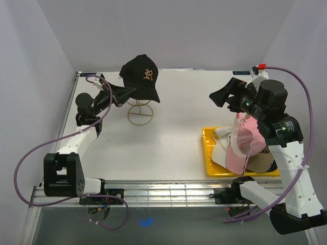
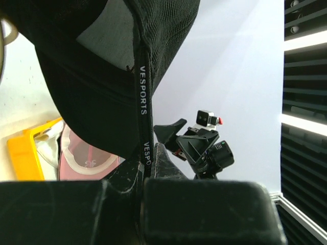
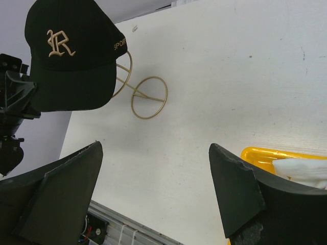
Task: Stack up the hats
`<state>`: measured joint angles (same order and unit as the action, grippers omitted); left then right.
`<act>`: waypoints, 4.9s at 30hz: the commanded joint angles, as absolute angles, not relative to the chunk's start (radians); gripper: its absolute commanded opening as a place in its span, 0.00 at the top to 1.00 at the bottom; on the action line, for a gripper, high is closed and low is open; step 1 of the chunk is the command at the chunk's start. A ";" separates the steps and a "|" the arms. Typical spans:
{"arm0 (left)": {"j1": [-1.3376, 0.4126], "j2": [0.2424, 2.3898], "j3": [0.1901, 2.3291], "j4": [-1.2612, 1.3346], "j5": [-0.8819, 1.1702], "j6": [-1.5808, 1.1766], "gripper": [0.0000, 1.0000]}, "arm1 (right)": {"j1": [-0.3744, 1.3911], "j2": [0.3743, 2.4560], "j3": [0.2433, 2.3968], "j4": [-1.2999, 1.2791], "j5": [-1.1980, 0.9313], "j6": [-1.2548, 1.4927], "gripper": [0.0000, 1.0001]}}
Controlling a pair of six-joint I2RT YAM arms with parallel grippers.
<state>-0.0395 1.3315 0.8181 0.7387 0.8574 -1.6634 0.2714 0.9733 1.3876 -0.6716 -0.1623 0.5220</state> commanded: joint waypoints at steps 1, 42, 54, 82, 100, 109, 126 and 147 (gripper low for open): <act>-0.005 1.289 0.761 0.969 0.894 -1.782 1.00 | 0.272 0.963 1.378 -0.617 -0.176 0.528 0.10; 0.137 1.658 0.479 1.609 0.979 -2.071 1.00 | 0.272 0.954 1.269 -0.577 -0.186 0.520 0.10; 0.144 1.752 0.419 1.687 0.971 -2.108 1.00 | 0.272 0.954 1.252 -0.580 -0.181 0.506 0.10; 0.198 1.786 0.350 1.689 1.006 -2.102 0.58 | 0.272 0.960 1.241 -0.583 -0.179 0.486 0.10; 0.204 1.720 0.310 1.634 1.008 -2.039 0.41 | 0.272 0.948 1.216 -0.574 -0.181 0.485 0.10; 0.209 1.718 0.279 1.629 1.003 -2.033 0.39 | 0.272 0.942 1.203 -0.575 -0.184 0.480 0.10; 0.230 1.710 0.221 1.555 0.968 -1.964 0.40 | 0.272 0.937 1.183 -0.580 -0.179 0.469 0.10; 0.215 1.094 0.389 0.414 0.982 -1.260 0.37 | 0.272 0.966 1.224 -0.620 -0.222 0.440 0.09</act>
